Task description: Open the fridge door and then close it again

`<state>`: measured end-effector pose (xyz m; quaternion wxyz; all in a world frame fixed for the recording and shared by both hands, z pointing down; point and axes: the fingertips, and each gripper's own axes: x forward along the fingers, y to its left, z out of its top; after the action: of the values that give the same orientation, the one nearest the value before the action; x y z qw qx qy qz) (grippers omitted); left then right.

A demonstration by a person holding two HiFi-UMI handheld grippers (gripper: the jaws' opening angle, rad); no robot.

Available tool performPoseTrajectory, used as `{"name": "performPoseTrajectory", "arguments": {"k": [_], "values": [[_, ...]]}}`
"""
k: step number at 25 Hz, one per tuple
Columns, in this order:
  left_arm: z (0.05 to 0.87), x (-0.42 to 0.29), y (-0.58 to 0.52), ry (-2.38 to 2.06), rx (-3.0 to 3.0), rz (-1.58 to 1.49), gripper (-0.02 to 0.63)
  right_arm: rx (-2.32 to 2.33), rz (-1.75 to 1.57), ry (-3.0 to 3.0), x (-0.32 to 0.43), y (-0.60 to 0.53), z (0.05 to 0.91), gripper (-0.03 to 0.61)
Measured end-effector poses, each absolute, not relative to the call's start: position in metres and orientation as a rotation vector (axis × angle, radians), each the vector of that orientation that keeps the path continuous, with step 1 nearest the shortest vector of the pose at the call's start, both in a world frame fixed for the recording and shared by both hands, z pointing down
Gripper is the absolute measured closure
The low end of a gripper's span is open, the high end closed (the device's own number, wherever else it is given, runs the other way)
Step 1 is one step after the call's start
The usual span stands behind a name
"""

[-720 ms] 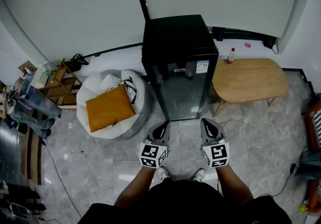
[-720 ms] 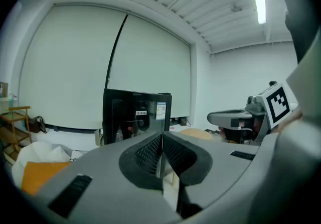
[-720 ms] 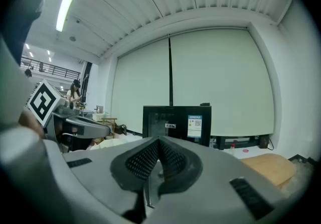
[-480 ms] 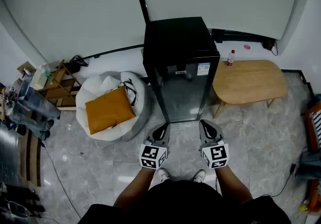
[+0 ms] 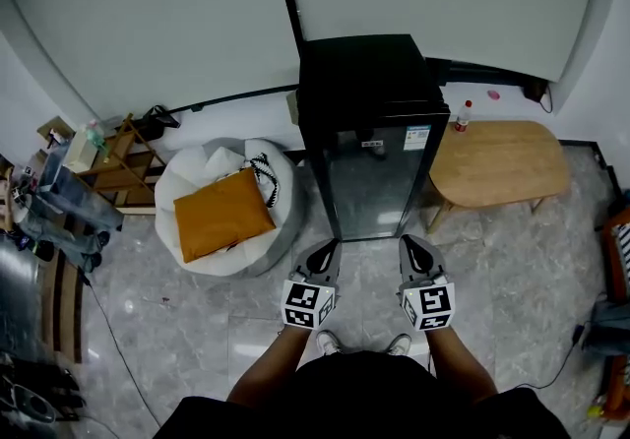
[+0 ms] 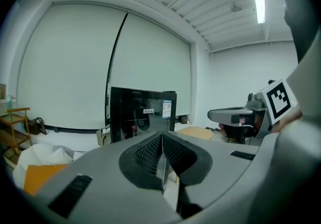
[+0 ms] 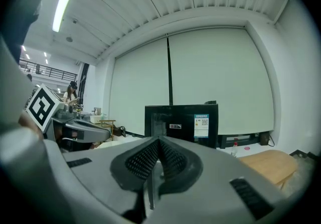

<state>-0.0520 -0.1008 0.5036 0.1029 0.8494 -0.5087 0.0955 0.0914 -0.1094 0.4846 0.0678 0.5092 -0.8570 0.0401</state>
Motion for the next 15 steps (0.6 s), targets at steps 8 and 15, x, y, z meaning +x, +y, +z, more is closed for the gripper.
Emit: {"name": "performPoseTrajectory", "arguments": {"k": [8, 15], "values": [[0.507, -0.088, -0.100, -1.480, 2.513, 0.278, 0.589, 1.533, 0.131, -2.556, 0.056, -0.107, 0.489, 0.561], [0.504, -0.106, -0.097, -1.364, 2.609, 0.245, 0.589, 1.564, 0.134, -2.494, 0.036, -0.091, 0.496, 0.561]]}}
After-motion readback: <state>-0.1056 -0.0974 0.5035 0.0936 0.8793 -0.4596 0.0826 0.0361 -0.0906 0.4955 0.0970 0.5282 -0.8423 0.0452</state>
